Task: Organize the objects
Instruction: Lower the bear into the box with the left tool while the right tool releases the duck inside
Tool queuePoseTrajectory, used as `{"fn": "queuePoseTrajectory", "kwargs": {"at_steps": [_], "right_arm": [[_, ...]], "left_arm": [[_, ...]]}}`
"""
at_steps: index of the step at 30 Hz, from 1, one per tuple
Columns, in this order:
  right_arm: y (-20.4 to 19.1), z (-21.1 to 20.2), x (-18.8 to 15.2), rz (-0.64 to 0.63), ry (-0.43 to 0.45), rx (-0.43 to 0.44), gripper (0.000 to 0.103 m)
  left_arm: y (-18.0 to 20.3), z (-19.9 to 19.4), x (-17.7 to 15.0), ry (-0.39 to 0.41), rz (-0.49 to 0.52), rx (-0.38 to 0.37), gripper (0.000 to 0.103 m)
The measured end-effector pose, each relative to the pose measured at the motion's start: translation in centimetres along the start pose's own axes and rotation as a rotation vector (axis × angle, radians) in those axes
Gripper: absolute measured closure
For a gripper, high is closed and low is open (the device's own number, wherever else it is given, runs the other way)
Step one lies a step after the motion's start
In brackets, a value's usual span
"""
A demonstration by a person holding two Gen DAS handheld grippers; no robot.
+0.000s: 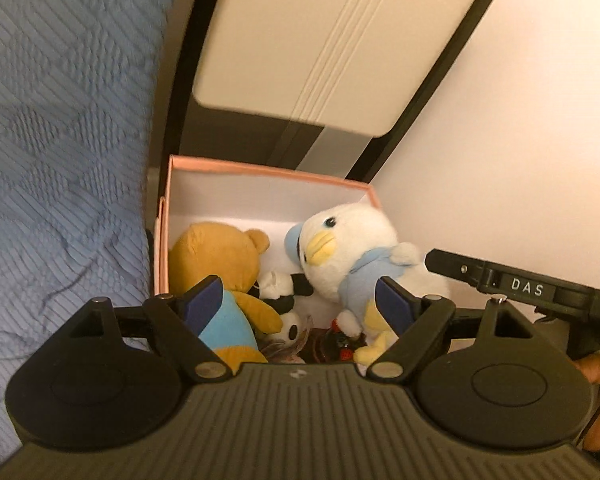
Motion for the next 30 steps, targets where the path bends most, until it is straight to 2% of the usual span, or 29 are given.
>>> {"fn": "queuePoseTrajectory", "kwargs": {"at_steps": [8, 13, 20, 30], "right_arm": [[-3.1, -5.7, -4.8, 0.025, 0.056, 0.014, 0.018], [-4.6, -8.5, -7.7, 0.024, 0.084, 0.007, 0.018], [-6.6, -12.2, -11.6, 0.016, 0.124, -0.010, 0.018], [-9.3, -14.2, -16.6, 0.028, 0.139, -0.025, 0.018]], "left_arm": [[1.2, -7.8, -3.5, 0.098, 0.049, -0.020, 0.016], [1.8, -11.3, -6.1, 0.133, 0.081, -0.015, 0.016], [1.4, -15.1, -9.7, 0.168, 0.085, -0.018, 0.016], [0.6, -18.8, -13.9, 0.197, 0.110, -0.005, 0.013]]}}
Point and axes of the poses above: each gripper's, at about its wrist camera, not at the fingertips, and z roughly the way its jaws point, y to its right, x to its top, the point moved 1 cm from there along z, roughly the way its jaws point, and after that the axes turned 14 degrees about -y, right-handed, at the moved point
